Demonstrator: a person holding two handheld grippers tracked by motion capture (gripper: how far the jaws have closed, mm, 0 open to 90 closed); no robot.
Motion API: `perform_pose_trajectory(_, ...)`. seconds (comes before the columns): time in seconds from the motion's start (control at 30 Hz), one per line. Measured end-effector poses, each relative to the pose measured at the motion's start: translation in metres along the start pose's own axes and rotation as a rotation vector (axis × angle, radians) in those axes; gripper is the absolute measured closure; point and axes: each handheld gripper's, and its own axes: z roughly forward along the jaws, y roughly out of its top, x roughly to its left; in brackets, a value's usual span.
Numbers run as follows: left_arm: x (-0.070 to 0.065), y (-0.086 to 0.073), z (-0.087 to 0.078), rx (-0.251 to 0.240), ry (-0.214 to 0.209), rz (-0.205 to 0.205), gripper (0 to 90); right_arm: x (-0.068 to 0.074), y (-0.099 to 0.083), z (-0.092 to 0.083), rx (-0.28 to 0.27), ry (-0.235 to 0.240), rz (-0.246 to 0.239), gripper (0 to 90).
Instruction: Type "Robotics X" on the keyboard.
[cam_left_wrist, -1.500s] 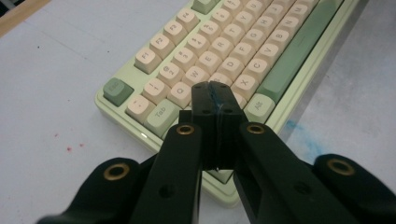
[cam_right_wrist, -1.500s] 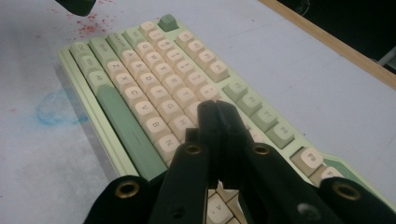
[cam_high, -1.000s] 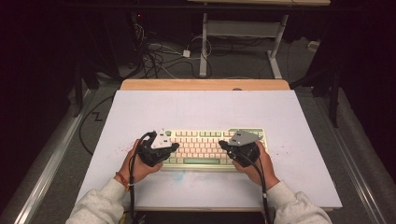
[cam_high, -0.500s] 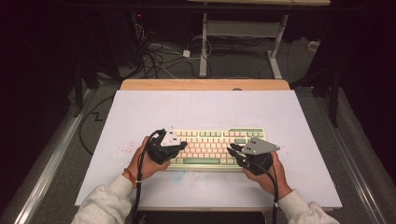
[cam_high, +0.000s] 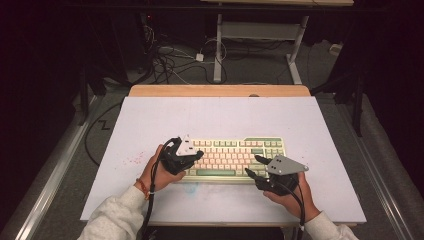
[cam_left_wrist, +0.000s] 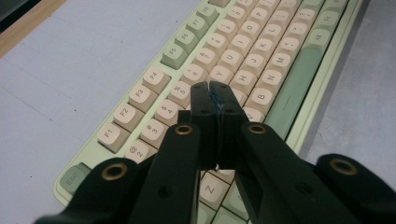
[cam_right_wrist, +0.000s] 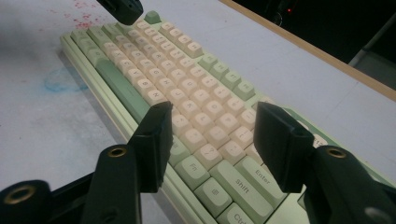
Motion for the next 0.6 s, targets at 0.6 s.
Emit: perform_pose_trajectory(0.6,-0.0009,0.0045,0.0041,-0.001,-0.001,0.009,85.4,0.0024,-0.0072,0.0015,0.031,-0.045,0.012,31.4)
